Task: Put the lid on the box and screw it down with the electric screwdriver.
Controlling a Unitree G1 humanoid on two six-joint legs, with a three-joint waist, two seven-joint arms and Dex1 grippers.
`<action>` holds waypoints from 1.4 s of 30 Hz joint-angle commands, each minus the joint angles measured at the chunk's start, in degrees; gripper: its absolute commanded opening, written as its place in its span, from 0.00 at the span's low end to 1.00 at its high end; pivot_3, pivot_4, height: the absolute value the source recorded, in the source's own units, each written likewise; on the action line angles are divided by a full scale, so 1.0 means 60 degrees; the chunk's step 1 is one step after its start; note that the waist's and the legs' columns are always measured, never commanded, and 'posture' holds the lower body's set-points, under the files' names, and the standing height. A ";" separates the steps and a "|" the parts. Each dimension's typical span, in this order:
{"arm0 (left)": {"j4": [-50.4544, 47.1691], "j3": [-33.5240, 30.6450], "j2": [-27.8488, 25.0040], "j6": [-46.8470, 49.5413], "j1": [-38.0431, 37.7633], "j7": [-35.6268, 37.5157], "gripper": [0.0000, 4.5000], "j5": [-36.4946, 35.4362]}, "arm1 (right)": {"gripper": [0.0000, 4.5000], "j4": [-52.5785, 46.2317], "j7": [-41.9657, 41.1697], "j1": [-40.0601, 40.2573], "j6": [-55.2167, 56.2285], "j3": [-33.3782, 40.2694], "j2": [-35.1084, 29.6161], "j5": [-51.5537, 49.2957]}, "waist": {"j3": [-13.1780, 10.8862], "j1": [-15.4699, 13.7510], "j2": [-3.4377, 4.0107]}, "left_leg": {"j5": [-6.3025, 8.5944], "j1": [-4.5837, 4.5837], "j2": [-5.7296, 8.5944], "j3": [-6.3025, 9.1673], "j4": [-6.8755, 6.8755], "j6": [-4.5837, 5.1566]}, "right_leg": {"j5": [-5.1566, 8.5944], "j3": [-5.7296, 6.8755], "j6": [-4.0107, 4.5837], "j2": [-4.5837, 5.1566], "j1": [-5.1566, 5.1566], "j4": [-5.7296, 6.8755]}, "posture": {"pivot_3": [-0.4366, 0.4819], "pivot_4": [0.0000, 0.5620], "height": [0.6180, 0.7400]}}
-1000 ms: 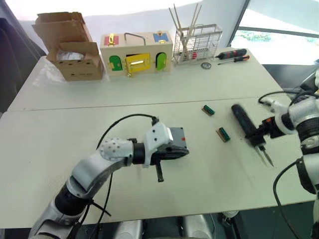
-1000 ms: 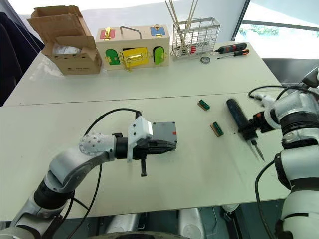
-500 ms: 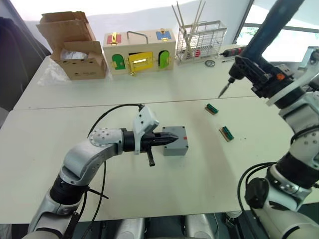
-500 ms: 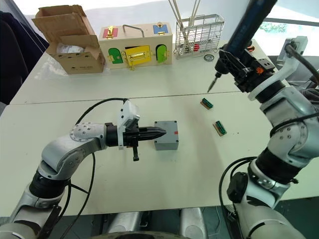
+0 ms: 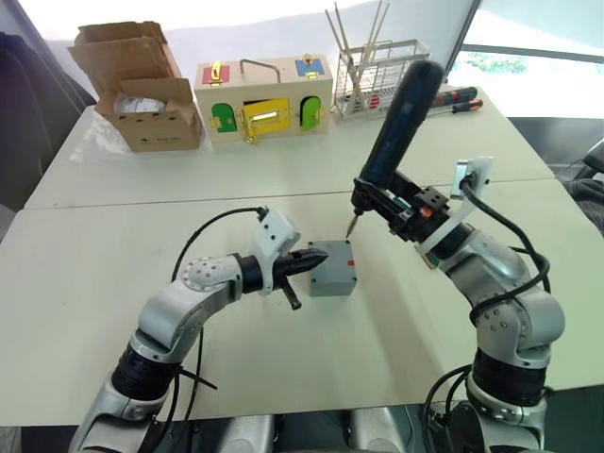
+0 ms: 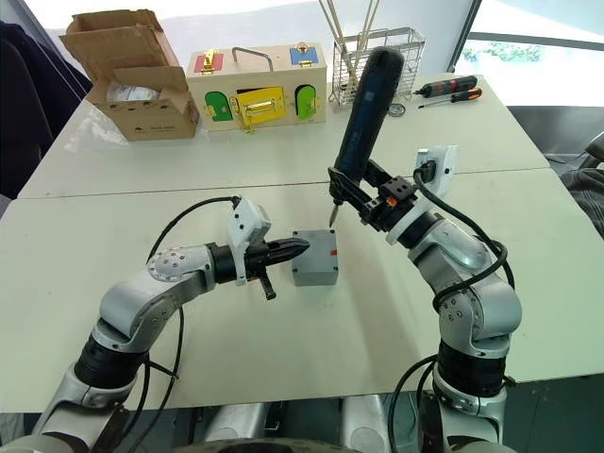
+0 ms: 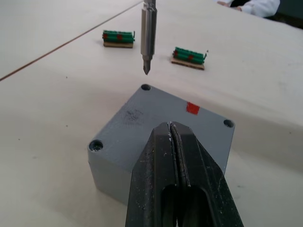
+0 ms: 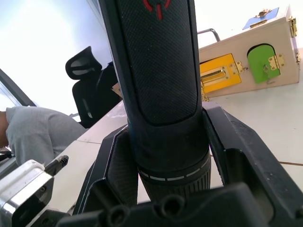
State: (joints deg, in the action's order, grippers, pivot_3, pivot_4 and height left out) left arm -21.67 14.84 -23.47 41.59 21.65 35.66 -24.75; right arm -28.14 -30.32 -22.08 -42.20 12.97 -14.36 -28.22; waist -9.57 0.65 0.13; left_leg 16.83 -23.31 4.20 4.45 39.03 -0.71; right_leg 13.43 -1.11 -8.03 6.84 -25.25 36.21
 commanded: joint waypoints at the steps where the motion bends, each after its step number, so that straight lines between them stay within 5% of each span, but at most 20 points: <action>1: 0.0170 0.0098 -0.0009 -0.0357 0.0121 0.0106 0.00 0.0321 | 0.40 -0.0231 0.0069 -0.0196 0.0523 -0.0121 -0.0113 -0.0236 | 0.0000 0.0008 0.0000 | 0.0000 0.0000 0.0000 -0.0001 -0.0003 0.0000 | 0.0000 0.0000 0.0000 0.0000 -0.0002 0.0000 | 0.48 0.27 0.95; 21: 0.0245 0.0425 0.0036 -0.0412 0.0230 0.0464 0.00 0.0735 | 0.40 0.0052 0.0184 0.0452 0.1161 -0.0604 -0.0690 -0.0215 | 0.0001 -0.0013 -0.0002 | 0.0000 0.0003 -0.0002 0.0003 0.0000 0.0000 | 0.0000 0.0001 0.0000 -0.0002 0.0007 -0.0002 | 0.48 0.27 0.95; 42: 0.0184 0.0517 0.0030 -0.0303 -0.0023 0.0477 0.00 0.0850 | 0.40 0.1392 -0.0343 0.2202 0.3924 -0.2855 -0.0828 0.1725 | 0.0137 0.0002 -0.0042 | 0.0031 0.0163 -0.0003 0.0002 -0.0040 0.0046 | 0.0007 0.0005 -0.0005 -0.0008 0.0156 -0.0032 | 0.48 0.27 0.95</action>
State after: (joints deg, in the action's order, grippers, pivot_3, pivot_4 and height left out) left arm -19.21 17.27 -23.04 39.52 22.02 38.35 -19.96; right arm -23.31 -31.24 -11.62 -16.56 -0.37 -19.24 -19.06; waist -8.75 0.66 -0.13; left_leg 17.01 -22.32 4.17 4.46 38.77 -0.43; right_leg 13.47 -1.08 -8.07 6.79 -24.30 36.02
